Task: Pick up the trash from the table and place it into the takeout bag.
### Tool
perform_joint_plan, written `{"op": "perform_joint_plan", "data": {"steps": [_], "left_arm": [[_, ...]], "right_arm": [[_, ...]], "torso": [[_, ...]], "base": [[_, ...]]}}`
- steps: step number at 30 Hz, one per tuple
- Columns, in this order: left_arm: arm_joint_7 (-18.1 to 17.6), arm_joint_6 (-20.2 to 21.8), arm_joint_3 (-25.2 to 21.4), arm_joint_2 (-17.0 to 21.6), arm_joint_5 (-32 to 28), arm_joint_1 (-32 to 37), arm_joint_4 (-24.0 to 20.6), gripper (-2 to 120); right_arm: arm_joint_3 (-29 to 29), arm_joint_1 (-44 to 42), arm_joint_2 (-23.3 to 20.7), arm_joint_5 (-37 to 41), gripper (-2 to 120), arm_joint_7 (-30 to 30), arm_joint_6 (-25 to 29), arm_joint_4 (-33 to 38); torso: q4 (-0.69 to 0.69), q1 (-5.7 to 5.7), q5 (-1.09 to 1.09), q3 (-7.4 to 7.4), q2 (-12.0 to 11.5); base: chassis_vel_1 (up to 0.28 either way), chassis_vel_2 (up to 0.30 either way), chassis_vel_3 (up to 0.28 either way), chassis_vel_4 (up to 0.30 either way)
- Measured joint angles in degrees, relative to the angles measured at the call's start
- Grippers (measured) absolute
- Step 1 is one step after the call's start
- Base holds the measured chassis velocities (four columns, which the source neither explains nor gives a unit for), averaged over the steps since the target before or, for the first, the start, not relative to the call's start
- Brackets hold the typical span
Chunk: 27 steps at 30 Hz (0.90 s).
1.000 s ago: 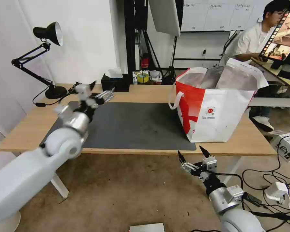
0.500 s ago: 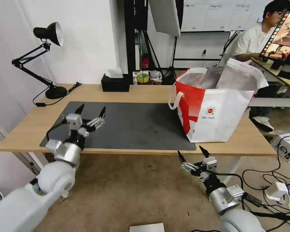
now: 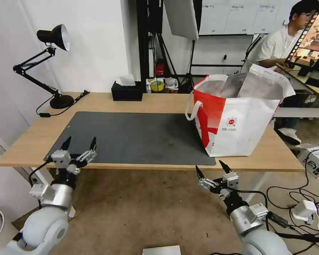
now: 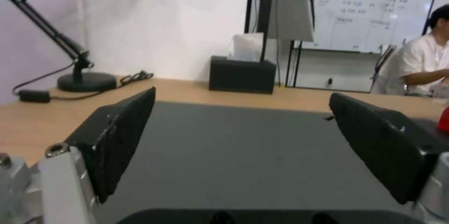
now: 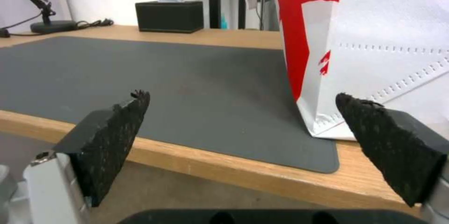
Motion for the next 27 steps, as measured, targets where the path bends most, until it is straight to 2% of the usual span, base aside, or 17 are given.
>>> {"op": "perform_joint_plan", "data": {"steps": [6,11,27], "left_arm": [[0.23,0.41,-1.06,-2.63,1.03,2.49,0.0,100],[0.38,0.73,-1.03,-4.75,4.5,4.68,0.55,100],[0.23,1.39,-0.84,-5.68,4.67,6.95,1.69,100]], "right_arm": [[0.0,0.0,0.0,0.0,100,0.0,0.0,0.0],[0.0,0.0,0.0,0.0,100,0.0,0.0,0.0],[0.0,0.0,0.0,0.0,100,0.0,0.0,0.0]], "torso": [[0.0,0.0,0.0,0.0,-0.01],[0.0,0.0,0.0,0.0,-0.01],[0.0,0.01,-0.01,0.01,-0.01]], "base": [[0.0,0.0,0.0,0.0],[0.0,0.0,0.0,0.0],[0.0,0.0,0.0,0.0]]}}
